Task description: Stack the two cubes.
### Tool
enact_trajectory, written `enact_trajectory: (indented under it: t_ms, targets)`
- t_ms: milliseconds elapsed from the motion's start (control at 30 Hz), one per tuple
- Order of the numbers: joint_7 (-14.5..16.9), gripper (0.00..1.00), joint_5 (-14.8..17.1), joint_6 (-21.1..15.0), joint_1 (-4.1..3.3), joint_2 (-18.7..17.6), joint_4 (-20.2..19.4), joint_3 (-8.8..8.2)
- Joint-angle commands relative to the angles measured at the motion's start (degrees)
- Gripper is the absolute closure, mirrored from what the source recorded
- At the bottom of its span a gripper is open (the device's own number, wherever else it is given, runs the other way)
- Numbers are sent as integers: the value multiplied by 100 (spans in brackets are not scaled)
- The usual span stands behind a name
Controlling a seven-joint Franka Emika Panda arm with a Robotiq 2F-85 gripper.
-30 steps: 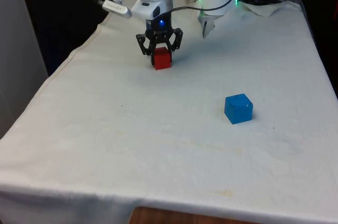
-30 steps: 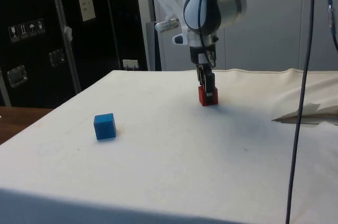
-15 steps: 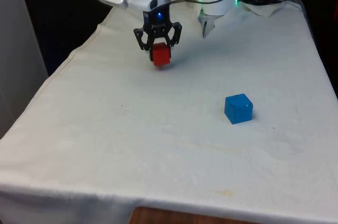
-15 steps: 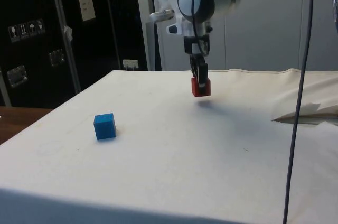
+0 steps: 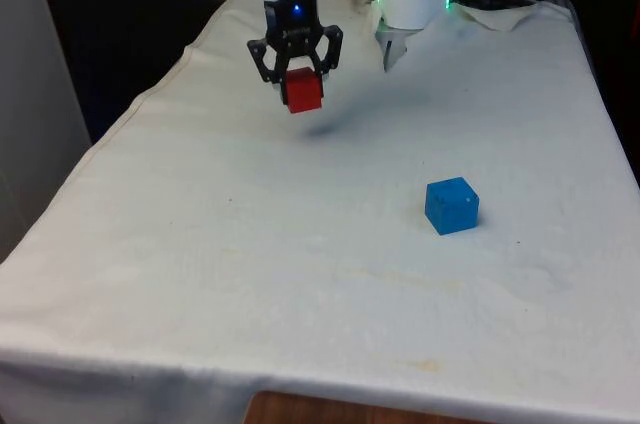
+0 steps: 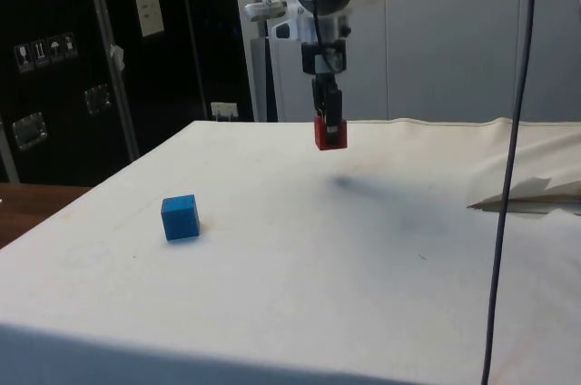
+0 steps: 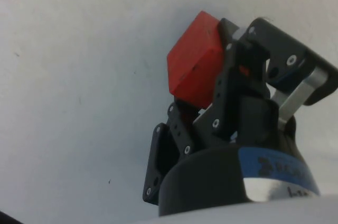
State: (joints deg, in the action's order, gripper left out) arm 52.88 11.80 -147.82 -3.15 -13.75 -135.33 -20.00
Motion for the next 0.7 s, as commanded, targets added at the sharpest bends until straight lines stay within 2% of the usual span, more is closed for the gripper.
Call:
enact_trajectory:
  t_ms: [0, 233, 300, 333, 600, 633, 667]
  targets:
    - [-103, 100, -126, 97, -34, 23, 46, -57]
    - [-103, 100, -132, 372, -34, 143, 223, -57]
    - [0, 100, -6, 350, 0, 149, 229, -11]
    - [-103, 100, -132, 430, -29, 172, 264, -52]
    - [-143, 100, -172, 722, -34, 395, 424, -46]
    - [-29, 100, -46, 670, -6, 384, 407, -11]
    - [-155, 100, -183, 756, -40, 424, 441, -46]
